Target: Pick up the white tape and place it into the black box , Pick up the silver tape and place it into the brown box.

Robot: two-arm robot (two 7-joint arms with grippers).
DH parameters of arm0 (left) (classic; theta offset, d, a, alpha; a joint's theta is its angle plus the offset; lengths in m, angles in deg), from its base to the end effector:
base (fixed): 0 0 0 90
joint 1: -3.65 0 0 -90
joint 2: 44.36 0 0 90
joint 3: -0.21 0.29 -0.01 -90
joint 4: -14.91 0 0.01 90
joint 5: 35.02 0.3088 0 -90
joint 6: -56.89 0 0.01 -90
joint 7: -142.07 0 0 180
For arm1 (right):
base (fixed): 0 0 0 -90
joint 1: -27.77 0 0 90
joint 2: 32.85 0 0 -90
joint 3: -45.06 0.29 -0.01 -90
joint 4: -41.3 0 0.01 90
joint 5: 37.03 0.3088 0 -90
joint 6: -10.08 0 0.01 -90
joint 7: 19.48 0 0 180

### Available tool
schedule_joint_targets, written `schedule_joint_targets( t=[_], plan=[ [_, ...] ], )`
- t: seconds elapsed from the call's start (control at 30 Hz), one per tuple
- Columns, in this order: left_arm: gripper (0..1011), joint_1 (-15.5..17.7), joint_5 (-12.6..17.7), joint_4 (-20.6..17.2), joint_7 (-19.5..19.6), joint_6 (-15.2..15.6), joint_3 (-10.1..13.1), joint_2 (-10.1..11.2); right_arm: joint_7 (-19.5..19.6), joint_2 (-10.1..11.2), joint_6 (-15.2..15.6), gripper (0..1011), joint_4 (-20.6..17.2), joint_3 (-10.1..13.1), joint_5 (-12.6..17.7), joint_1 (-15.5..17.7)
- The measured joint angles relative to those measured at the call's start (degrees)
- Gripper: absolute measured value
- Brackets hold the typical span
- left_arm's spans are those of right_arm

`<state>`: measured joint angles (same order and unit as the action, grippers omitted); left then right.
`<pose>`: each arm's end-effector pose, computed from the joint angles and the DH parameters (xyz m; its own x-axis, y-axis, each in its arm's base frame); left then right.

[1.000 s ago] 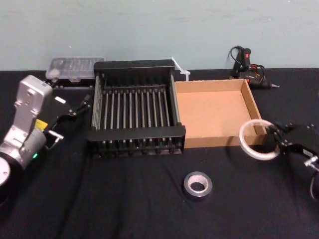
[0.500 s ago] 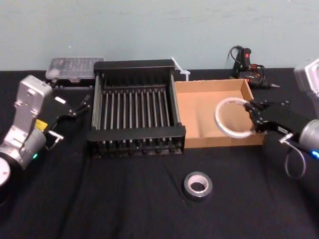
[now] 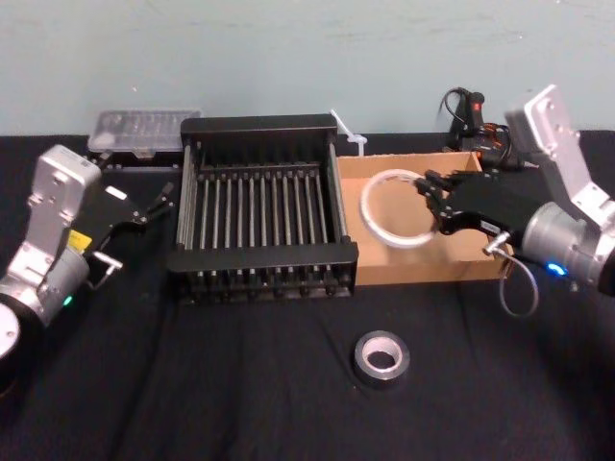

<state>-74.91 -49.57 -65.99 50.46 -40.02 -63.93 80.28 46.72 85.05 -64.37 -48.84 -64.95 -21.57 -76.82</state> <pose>0.3581 0.0827 -0.3022 0.2924 0.8803 0.3736 -0.9552 0.2875 0.0701 0.3790 -0.0413 -0.2316 0.6353 -0.7530 0.1714 0.7655 0.5847 -0.2687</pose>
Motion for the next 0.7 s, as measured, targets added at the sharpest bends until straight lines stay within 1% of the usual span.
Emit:
schedule_joint_targets(
  t=[0.1, 0.23, 0.4, 0.43, 0.57, 0.7],
  plan=[
    [1001, 0.0, 0.0, 0.0, 0.0, 0.0, 0.0, 0.0, -0.2, -0.7, 0.3, 97, 0.7, -1.0, -0.4, -1.3],
    [1001, 0.0, 0.0, 0.0, 0.0, 0.0, 0.0, 0.0, -0.5, -2.4, 0.9, 97, 2.1, -2.8, -0.9, -3.6],
    [1001, 0.0, 0.0, 0.0, 0.0, 0.0, 0.0, 0.0, -0.8, -4.2, 1.2, 97, 4.0, -4.4, -1.3, -6.0],
    [1001, 0.0, 0.0, 0.0, 0.0, 0.0, 0.0, 0.0, -0.8, -4.2, 1.2, 97, 4.0, -4.4, -1.3, -6.0],
    [1001, 0.0, 0.0, 0.0, 0.0, 0.0, 0.0, 0.0, -1.1, -5.7, 1.2, 97, 5.9, -5.8, -1.7, -8.1],
    [1001, 0.0, 0.0, 0.0, 0.0, 0.0, 0.0, 0.0, -1.2, -6.8, 0.9, 97, 7.4, -6.6, -2.1, -9.4]
  ],
)
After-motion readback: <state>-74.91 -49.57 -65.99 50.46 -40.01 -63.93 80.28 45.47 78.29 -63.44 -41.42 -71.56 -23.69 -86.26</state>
